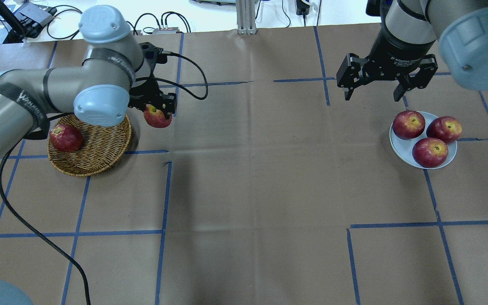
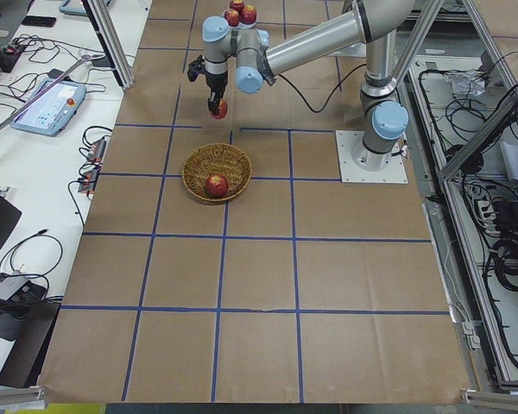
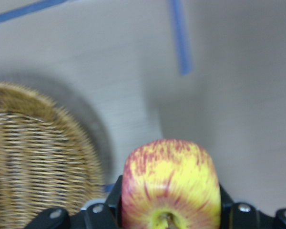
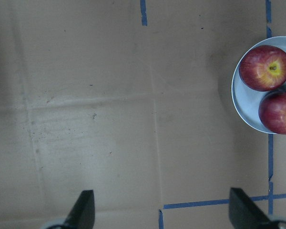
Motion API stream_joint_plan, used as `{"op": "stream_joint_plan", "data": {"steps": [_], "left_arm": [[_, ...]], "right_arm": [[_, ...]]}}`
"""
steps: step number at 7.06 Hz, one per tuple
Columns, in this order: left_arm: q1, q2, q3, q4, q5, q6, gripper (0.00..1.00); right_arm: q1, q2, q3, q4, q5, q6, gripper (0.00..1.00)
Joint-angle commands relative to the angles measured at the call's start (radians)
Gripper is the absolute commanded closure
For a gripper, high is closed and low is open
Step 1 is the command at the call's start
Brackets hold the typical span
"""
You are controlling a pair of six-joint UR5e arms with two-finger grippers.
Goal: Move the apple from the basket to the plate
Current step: 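Lift the apple and carry it with the left gripper toward table center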
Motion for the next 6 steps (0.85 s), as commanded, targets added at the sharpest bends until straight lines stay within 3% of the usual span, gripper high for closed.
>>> {"op": "stream_joint_plan", "data": {"steps": [1,3,6], "left_arm": [[-0.224,-0.127,0.092,-0.016,0.004,-0.285,0.52],[-0.300,-0.234,0.156,0.015,0.004,-0.361,0.51],[-0.330,-0.265,0.156,0.018,0.007,-0.384,0.50]], "right_arm": [[0.000,0.000,-0.001,0.001,0.000,0.000,0.00],[0.000,0.000,-0.001,0.000,0.000,0.000,0.00],[0.000,0.000,-0.001,0.001,-0.002,-0.002,0.00]]}}
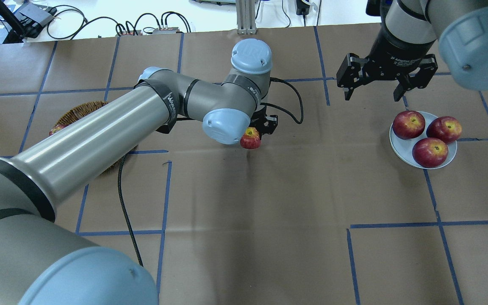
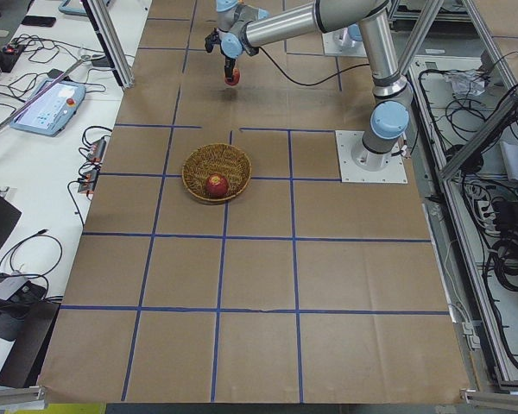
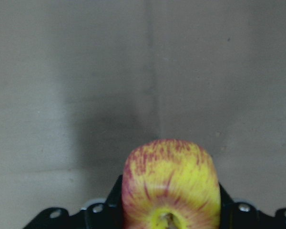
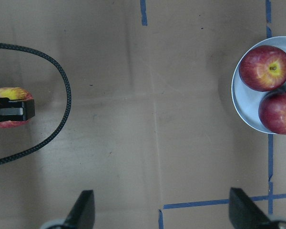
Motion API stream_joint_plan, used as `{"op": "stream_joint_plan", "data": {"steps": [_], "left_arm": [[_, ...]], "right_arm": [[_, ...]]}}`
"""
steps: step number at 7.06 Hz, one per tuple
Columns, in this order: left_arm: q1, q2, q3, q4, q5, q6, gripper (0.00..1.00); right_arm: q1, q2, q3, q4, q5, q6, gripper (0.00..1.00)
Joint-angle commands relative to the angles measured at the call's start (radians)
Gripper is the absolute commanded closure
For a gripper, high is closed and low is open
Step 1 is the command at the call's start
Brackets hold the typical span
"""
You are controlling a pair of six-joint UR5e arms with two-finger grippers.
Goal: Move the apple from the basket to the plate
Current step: 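Lift the apple and carry it with the left gripper toward table center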
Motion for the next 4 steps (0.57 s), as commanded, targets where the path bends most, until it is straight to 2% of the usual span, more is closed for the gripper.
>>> {"op": "stream_joint_plan", "data": {"steps": [1,4], "left_arm": [[-0.007,-0.014,-0.015,0.003,0.001,-0.005,0.45],[-0.007,-0.013,-0.013,0.003,0.001,-0.003,0.37]], "right_arm": [[0.000,0.000,0.000,-0.001,-0.016,-0.002,0.00],[0.000,0.000,0.000,-0.001,-0.017,-0.002,0.00]]}}
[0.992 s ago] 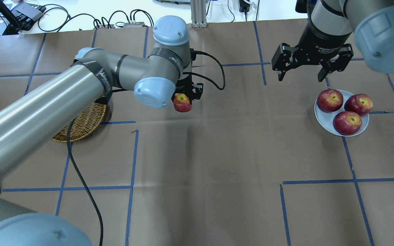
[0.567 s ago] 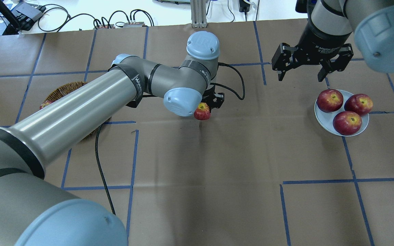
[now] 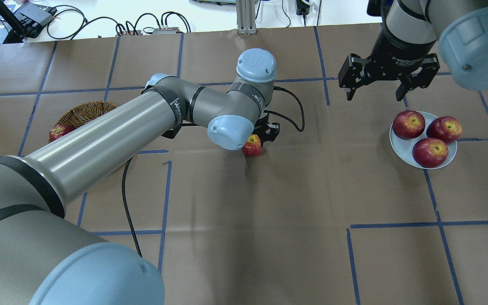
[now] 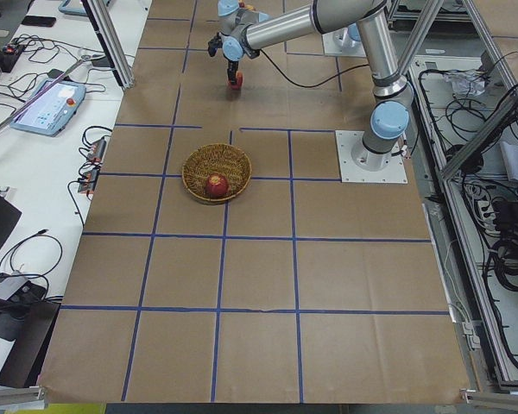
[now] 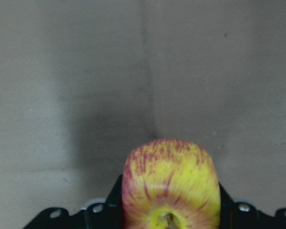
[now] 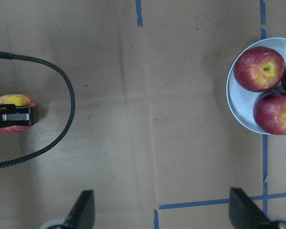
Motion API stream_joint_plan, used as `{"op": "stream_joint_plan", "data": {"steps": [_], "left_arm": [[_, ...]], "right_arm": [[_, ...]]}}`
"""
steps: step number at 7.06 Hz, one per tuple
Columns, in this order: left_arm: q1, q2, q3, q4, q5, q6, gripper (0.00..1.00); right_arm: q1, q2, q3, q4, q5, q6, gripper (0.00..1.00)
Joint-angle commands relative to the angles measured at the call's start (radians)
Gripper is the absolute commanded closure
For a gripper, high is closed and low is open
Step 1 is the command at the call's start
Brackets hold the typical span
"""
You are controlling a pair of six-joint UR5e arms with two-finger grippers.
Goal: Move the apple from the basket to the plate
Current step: 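Lift the apple and carry it with the left gripper toward table center, then set the apple down mid-table and open the left gripper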
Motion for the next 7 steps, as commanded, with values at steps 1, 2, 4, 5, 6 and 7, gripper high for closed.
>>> {"op": "stream_joint_plan", "data": {"steps": [1,2,4,5,6,7], "left_arm": [[0.000,0.001,0.003,0.000,-0.001,0.001,0.22],[0.000,0.004,-0.002,0.000,-0.001,0.000,0.03],[0.000,0.056,0.024,-0.030,-0.008,0.000,0.01],[0.009,0.128,0.038,-0.083,-0.009,0.009,0.01],[0.033,0.202,0.065,-0.172,-0.009,0.033,0.01],[0.067,0.296,0.092,-0.285,-0.012,0.105,0.01]], "right_arm": [[0.000,0.000,0.000,0.000,0.001,0.000,0.00],[0.000,0.000,0.002,0.000,0.001,0.000,0.00],[0.000,0.000,0.002,0.000,0.001,0.000,0.00],[0.000,0.000,0.000,0.000,0.001,0.000,0.00],[0.000,0.000,0.000,0.000,0.001,0.000,0.00],[0.000,0.000,0.000,0.000,0.001,0.000,0.00]]}}
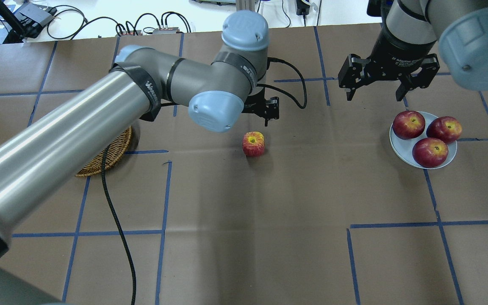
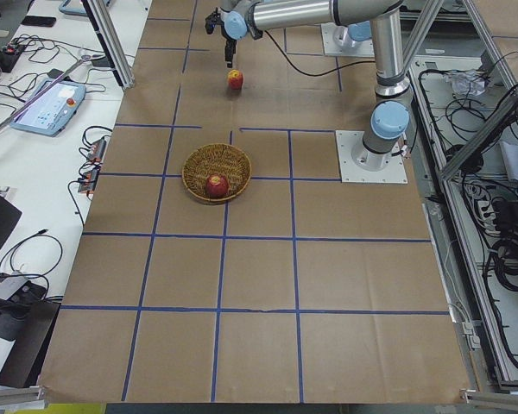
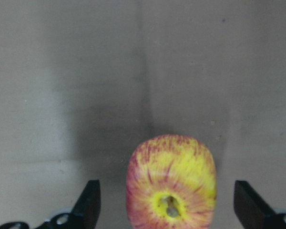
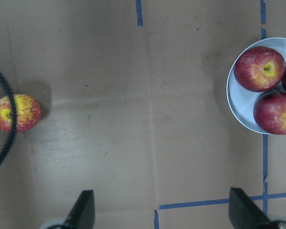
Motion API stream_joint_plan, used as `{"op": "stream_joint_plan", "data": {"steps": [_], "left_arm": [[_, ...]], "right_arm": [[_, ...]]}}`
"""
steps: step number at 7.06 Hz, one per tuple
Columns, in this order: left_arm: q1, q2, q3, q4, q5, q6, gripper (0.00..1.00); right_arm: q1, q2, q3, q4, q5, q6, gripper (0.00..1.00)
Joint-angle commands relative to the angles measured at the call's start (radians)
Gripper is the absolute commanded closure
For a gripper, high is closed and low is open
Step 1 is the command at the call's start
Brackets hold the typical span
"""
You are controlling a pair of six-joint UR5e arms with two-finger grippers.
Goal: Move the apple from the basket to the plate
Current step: 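Set the apple down mid-table and open the left gripper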
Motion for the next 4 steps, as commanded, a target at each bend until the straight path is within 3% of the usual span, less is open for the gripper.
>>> {"op": "stream_joint_plan", "data": {"steps": [1,4], "left_arm": [[0.072,0.214,0.035,-0.245,-0.003,0.125,0.01],[0.309,0.420,0.008,-0.421,-0.003,0.374,0.01]], "right_arm": [[0.000,0.000,0.000,0.000,0.001,0.000,0.00],[0.001,0.005,-0.002,0.000,0.000,0.000,0.00]]}}
